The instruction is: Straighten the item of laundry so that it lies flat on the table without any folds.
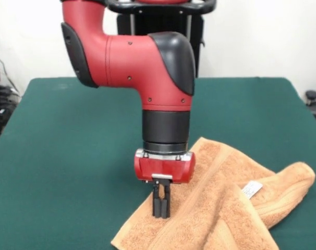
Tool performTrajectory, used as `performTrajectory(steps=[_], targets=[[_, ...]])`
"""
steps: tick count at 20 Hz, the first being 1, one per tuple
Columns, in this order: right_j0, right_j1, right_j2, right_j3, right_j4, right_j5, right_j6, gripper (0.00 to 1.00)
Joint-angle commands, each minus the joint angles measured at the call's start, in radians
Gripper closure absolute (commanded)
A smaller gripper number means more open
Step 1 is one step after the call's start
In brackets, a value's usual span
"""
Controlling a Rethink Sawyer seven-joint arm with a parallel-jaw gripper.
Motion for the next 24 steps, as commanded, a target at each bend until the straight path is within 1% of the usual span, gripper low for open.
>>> performTrajectory(steps=[1,10,20,24], targets=[[-0.113,0.253,0.101,0.091,-0.120,0.016,0.023,1.00],[-0.186,0.233,0.140,0.109,-0.204,0.075,-0.003,1.00],[-0.229,0.210,0.169,0.129,-0.249,0.128,-0.018,1.00],[-0.271,0.212,0.202,0.133,-0.276,0.161,-0.051,1.00]])
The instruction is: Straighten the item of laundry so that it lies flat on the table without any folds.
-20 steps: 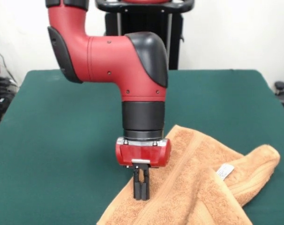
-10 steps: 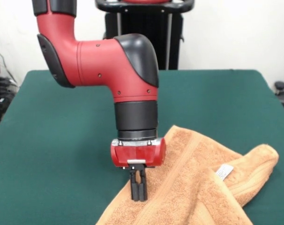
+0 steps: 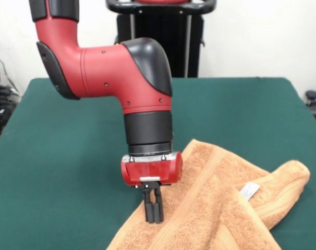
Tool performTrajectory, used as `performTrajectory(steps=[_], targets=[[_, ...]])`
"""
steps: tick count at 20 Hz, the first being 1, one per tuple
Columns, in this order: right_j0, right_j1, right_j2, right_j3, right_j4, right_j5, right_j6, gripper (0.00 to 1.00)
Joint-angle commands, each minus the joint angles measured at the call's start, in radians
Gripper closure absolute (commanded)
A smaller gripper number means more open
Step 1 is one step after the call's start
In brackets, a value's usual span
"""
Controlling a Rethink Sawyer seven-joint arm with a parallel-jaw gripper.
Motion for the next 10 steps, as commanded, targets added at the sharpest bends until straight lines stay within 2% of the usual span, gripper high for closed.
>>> performTrajectory(steps=[1,10], targets=[[-0.082,0.198,0.001,0.096,-0.089,0.219,-0.056,1.00],[-0.146,0.145,0.027,0.123,-0.134,0.302,-0.111,1.00]])
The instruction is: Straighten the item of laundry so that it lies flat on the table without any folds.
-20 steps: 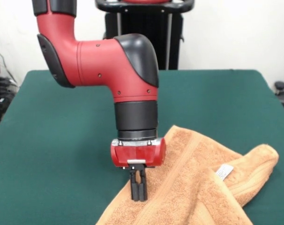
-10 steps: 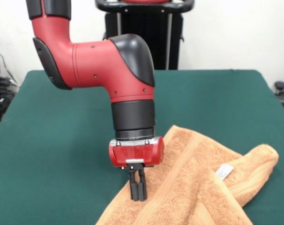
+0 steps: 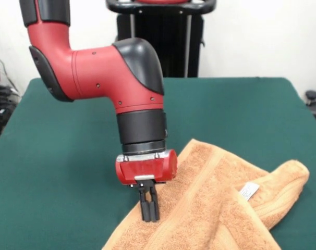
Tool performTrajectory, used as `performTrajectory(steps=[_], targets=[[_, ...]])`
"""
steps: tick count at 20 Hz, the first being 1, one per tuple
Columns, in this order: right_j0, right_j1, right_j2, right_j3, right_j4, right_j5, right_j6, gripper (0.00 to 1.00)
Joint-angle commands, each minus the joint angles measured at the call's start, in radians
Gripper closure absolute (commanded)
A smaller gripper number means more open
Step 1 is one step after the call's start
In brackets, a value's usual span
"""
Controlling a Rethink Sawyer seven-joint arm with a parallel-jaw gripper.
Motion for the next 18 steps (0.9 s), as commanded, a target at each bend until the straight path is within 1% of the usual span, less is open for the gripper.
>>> performTrajectory(steps=[1,4,18], targets=[[-0.076,0.126,-0.041,0.107,-0.084,0.317,-0.117,1.00],[-0.086,0.101,-0.037,0.119,-0.087,0.344,-0.128,1.00],[-0.092,0.071,-0.034,0.137,-0.098,0.378,-0.121,1.00]])
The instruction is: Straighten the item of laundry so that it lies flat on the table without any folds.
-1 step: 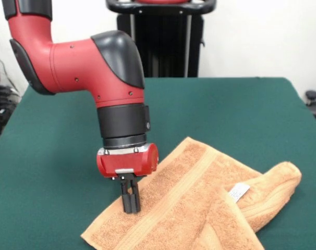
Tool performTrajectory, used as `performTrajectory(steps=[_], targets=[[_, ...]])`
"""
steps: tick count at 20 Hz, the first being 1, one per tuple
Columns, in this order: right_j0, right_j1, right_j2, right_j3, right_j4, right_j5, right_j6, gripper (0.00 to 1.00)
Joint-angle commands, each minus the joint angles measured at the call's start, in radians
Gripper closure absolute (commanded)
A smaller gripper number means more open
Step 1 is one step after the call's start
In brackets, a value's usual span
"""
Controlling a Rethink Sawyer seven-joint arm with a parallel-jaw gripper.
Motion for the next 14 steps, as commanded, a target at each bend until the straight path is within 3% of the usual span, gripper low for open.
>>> performTrajectory(steps=[1,14], targets=[[-0.019,0.091,-0.067,0.117,-0.082,0.290,-0.120,1.00],[-0.043,0.068,-0.058,0.148,-0.089,0.311,-0.128,1.00]])
